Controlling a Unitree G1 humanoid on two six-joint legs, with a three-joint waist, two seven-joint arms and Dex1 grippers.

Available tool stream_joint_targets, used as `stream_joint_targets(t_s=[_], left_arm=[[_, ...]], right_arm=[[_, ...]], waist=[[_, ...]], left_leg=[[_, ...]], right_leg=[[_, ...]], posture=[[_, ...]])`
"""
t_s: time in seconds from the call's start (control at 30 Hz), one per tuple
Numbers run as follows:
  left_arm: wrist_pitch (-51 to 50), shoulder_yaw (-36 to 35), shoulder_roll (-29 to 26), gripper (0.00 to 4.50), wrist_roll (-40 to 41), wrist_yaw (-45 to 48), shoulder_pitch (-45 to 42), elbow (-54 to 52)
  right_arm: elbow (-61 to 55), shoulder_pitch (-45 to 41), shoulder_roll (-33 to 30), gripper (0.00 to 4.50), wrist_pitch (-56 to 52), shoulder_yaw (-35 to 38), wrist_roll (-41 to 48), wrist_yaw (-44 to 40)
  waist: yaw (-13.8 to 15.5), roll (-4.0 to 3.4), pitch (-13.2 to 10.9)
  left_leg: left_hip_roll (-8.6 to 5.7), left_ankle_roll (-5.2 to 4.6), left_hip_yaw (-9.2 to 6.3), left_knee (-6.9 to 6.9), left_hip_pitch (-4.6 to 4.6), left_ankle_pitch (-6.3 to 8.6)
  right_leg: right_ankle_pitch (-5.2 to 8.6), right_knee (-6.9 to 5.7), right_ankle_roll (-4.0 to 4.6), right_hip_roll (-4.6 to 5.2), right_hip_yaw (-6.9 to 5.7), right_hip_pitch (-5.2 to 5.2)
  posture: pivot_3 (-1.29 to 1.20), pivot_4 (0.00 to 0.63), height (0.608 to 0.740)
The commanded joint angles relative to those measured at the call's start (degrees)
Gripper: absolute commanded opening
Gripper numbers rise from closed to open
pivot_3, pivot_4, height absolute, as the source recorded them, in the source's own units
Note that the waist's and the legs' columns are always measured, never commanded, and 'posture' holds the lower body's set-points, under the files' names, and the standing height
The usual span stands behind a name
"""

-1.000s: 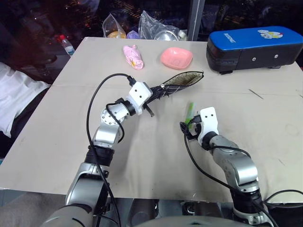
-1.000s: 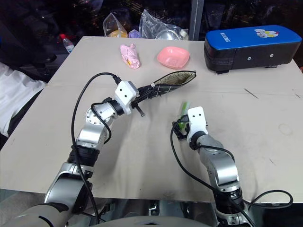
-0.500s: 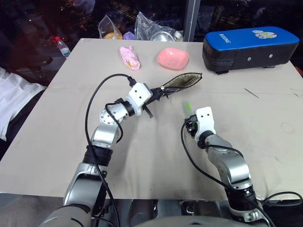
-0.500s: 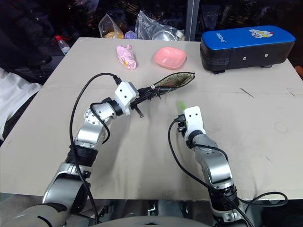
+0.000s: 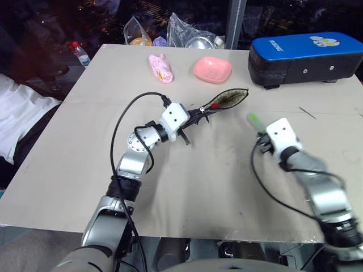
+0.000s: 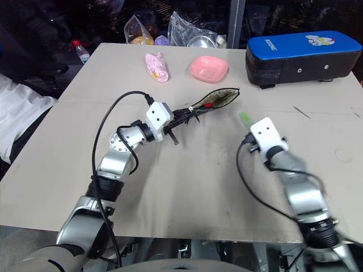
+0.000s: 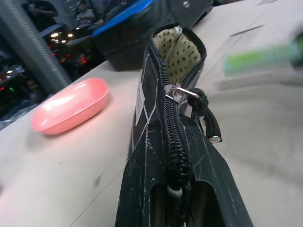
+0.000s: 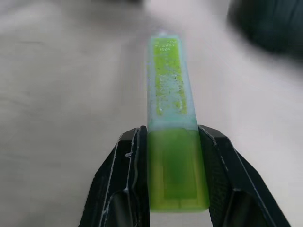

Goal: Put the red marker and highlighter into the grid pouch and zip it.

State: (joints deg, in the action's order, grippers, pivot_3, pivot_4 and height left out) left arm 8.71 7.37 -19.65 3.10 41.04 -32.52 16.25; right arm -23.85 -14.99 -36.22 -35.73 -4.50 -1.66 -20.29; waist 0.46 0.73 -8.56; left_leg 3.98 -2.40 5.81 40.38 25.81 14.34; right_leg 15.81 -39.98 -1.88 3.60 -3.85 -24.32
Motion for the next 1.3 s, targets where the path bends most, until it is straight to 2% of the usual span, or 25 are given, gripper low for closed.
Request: stream_joint_targets(t_s=[0.03,0.2,0.3,0.57,0.77,0.97,1.0,1.03,1.07,1.13,1.17,1.2,1.3], left_arm=[[0.5,0.1,0.1,0.00,0.5,0.5,-0.8,-2.4],[1.0,1.0,0.7,0.00,0.1,1.3,-1.5,-1.8],[1.4,1.5,1.0,0.00,0.0,1.7,-1.9,-1.3],[1.8,3.0,1.9,0.00,-0.4,3.1,-3.0,-2.0],[1.1,4.5,2.0,0.00,0.1,5.2,-2.4,-4.6],[-0.6,5.2,2.6,0.00,0.2,6.0,-1.1,-6.6],[-0.8,5.1,2.7,0.00,0.1,5.7,-0.9,-6.6],[-1.0,5.0,2.7,0.00,-0.1,5.5,-0.8,-6.6],[-1.2,4.8,2.8,0.00,-0.2,5.2,-0.8,-6.6],[-1.6,4.3,3.2,0.00,0.1,4.7,-0.7,-6.3],[-1.8,4.2,3.3,0.00,0.2,4.6,-0.5,-6.0],[-1.9,4.3,3.4,0.00,0.3,4.6,-0.3,-5.9],[-1.9,4.7,3.8,0.00,0.4,4.9,0.4,-5.4]], right_arm=[[-2.2,-3.0,-7.9,0.87,9.5,1.3,-1.4,-8.1],[3.2,-9.5,-19.1,0.87,21.9,-0.9,-4.2,-19.5],[6.7,-12.8,-21.1,0.87,27.8,-2.7,-5.3,-23.4],[20.5,-22.4,-18.3,0.87,44.2,-10.6,-12.2,-28.1],[28.7,-29.1,-12.8,0.87,53.4,-15.3,-15.8,-29.9],[36.2,-33.7,-6.9,0.87,58.2,-17.9,-17.2,-30.9],[37.2,-34.1,-6.5,1.90,58.5,-17.9,-17.4,-31.2],[37.7,-34.3,-6.3,2.07,58.7,-17.7,-17.4,-31.5],[38.0,-34.3,-6.2,2.46,58.5,-17.2,-16.9,-31.7],[37.0,-33.8,-6.1,3.47,55.8,-14.5,-14.6,-31.4],[35.7,-33.2,-6.7,3.83,53.6,-12.9,-13.1,-31.8],[34.2,-32.5,-7.3,4.45,51.5,-11.4,-11.5,-32.4],[26.6,-29.0,-9.2,4.45,41.6,-5.5,-4.6,-34.8]], waist=[[-0.1,0.00,0.0],[0.0,-0.04,0.0],[0.3,-0.03,0.0],[0.3,-0.03,0.0],[0.0,-0.07,-0.1],[0.3,-0.07,-0.1],[0.4,-0.07,-0.1],[0.4,-0.07,-0.1],[0.4,-0.07,-0.1],[0.4,-0.08,-0.1],[0.4,-0.08,-0.1],[0.4,-0.08,-0.1],[0.5,-0.08,-0.1]], left_leg=[[0.06,0.01,0.00,-0.05,-0.05,0.00],[0.18,0.03,0.03,-0.13,-0.07,-0.01],[0.15,0.03,0.12,-0.07,-0.07,-0.01],[0.14,0.04,0.32,-0.04,-0.05,-0.02],[0.16,0.06,0.51,-0.04,-0.10,-0.03],[0.17,0.06,0.56,-0.02,-0.08,-0.03],[0.17,0.06,0.57,-0.02,-0.08,-0.03],[0.17,0.06,0.56,-0.01,-0.07,-0.03],[0.17,0.06,0.56,0.00,-0.07,-0.03],[0.17,0.06,0.55,0.00,-0.06,-0.03],[0.17,0.06,0.56,0.00,-0.06,-0.03],[0.17,0.06,0.56,0.00,-0.06,-0.03],[0.18,0.06,0.55,-0.01,-0.06,-0.03]], right_leg=[[0.00,0.00,0.01,-0.07,0.00,-0.01],[0.01,0.02,0.03,-0.24,0.04,-0.03],[0.01,0.05,0.02,-0.15,0.08,-0.02],[0.00,0.04,0.01,-0.07,0.07,-0.02],[0.00,-0.02,0.01,-0.06,0.07,-0.04],[0.00,-0.03,0.01,-0.02,0.07,-0.07],[0.00,-0.04,0.01,-0.02,0.08,-0.07],[0.00,-0.04,0.01,-0.02,0.07,-0.07],[0.00,-0.05,0.01,-0.02,0.07,-0.07],[0.00,-0.04,0.01,0.01,0.06,-0.07],[0.00,-0.04,0.01,0.02,0.07,-0.07],[0.00,-0.05,0.01,0.02,0.07,-0.07],[0.00,-0.06,0.01,0.02,0.06,-0.07]], posture=[[0.00,0.150,0.688],[0.00,0.150,0.688],[0.00,0.150,0.688],[0.00,0.150,0.688],[0.00,0.150,0.688],[0.00,0.150,0.688],[0.00,0.150,0.688],[0.00,0.150,0.688],[0.00,0.150,0.688],[0.00,0.150,0.688],[0.00,0.150,0.688],[0.00,0.150,0.688],[0.00,0.150,0.688]])
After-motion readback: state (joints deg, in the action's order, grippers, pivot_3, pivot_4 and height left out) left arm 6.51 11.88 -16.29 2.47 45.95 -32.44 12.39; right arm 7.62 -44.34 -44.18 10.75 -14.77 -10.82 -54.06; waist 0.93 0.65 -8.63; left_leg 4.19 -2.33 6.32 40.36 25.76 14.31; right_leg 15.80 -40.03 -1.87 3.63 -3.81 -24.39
